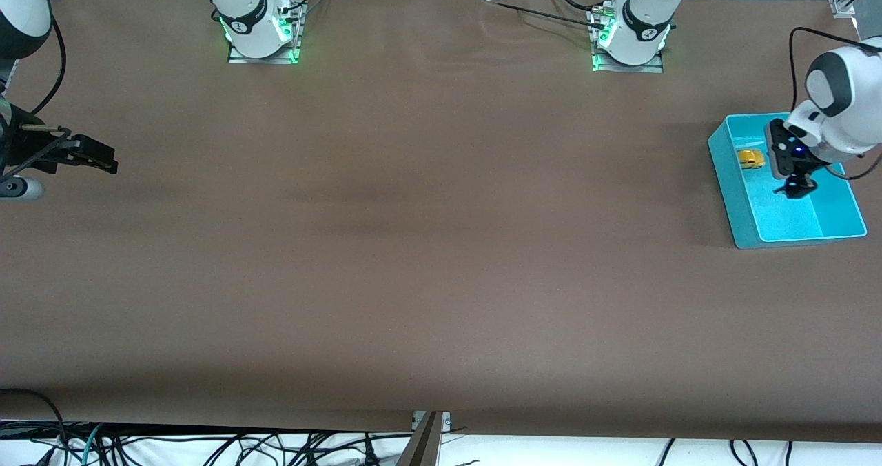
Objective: Wind and store yellow beetle car
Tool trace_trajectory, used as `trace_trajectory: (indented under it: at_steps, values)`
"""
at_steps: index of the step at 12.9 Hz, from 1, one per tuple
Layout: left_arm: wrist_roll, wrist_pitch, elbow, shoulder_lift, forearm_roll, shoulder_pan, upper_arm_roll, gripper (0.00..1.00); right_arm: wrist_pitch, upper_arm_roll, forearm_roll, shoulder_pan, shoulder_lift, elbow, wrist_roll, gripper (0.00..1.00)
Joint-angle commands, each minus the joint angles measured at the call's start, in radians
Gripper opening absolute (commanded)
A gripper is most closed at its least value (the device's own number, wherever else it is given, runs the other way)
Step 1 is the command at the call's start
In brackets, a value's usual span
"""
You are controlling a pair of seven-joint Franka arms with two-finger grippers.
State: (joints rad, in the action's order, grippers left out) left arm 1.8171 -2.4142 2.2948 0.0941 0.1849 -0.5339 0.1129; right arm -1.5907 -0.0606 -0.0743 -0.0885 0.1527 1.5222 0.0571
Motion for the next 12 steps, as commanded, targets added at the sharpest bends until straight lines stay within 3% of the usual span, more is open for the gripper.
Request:
trace_trajectory:
  at_steps: [1,3,5,7,12]
  values:
    - [-0.005,0.125,-0.173,-0.056,-0.129,0.069,0.007,1.00,-0.005,-0.001,0.018,-0.008,-0.005,0.006,0.015,1.00]
    - [-0.015,0.104,-0.248,-0.065,-0.139,0.107,0.007,1.00,-0.005,-0.001,0.018,-0.008,-0.005,0.006,0.015,1.00]
    - [-0.097,0.047,-0.255,-0.063,-0.140,0.127,0.007,1.00,-0.005,0.001,0.016,-0.010,-0.005,0.006,0.015,1.00]
    - [-0.277,0.079,-0.284,-0.080,-0.140,0.140,0.008,1.00,-0.005,0.001,0.016,-0.008,-0.005,0.006,0.017,1.00]
    - [-1.030,0.472,-0.441,-0.108,-0.151,0.186,0.016,1.00,-0.005,-0.001,0.016,-0.008,-0.005,0.006,0.017,1.00]
